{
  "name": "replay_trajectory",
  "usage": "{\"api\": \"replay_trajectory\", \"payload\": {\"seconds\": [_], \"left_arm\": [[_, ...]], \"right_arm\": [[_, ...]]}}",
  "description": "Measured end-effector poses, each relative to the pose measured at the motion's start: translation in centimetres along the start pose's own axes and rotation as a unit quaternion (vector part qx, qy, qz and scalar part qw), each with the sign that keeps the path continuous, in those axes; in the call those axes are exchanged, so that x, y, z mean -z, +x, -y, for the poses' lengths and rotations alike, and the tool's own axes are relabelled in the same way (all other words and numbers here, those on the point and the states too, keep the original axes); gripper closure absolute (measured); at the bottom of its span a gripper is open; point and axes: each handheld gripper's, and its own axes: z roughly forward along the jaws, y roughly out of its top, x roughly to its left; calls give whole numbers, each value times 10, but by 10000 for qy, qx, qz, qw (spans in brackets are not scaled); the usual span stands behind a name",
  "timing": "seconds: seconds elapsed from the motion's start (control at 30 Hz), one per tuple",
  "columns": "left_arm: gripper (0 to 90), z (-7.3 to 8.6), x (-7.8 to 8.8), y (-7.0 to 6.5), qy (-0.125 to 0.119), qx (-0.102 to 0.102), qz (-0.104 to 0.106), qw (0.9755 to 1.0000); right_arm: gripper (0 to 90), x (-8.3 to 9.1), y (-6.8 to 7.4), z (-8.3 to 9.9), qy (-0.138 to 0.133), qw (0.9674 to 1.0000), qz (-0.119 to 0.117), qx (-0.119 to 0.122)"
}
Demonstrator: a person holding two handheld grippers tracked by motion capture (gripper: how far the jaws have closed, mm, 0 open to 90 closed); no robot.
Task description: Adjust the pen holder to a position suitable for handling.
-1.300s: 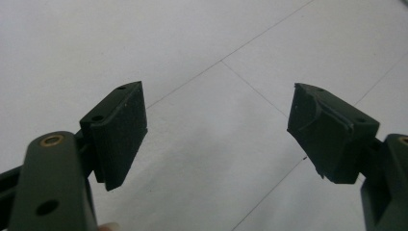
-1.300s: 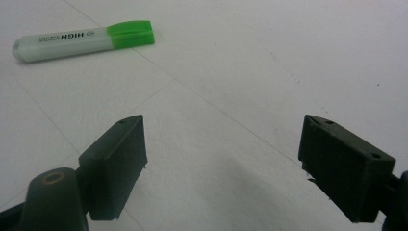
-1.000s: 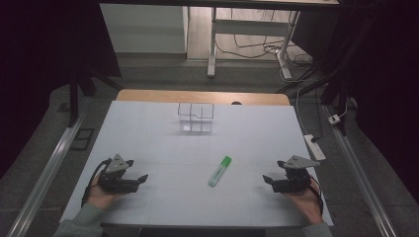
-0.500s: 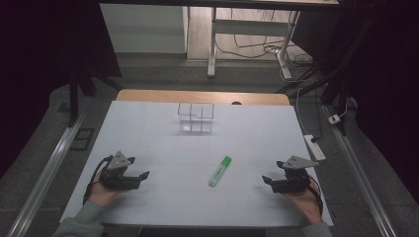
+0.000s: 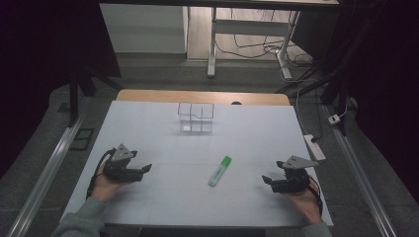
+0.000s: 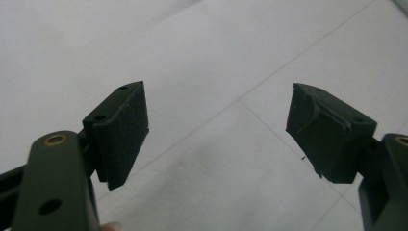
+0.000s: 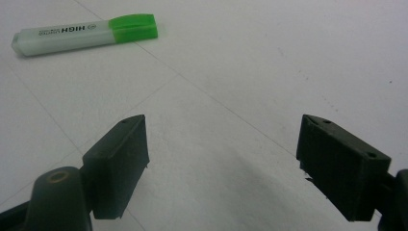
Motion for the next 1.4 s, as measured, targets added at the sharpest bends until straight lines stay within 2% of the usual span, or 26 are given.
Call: {"api": "replay_trajectory", "payload": {"seconds": [0.8, 1.4], "left_arm": [[241, -30, -28, 5, 98, -101, 67, 9999], [269, -65, -59, 18, 9, -97, 108, 9999]], "right_arm": [[194, -2, 0, 1, 26, 10000, 11, 8], [198, -3, 1, 2, 31, 10000, 34, -16]]}}
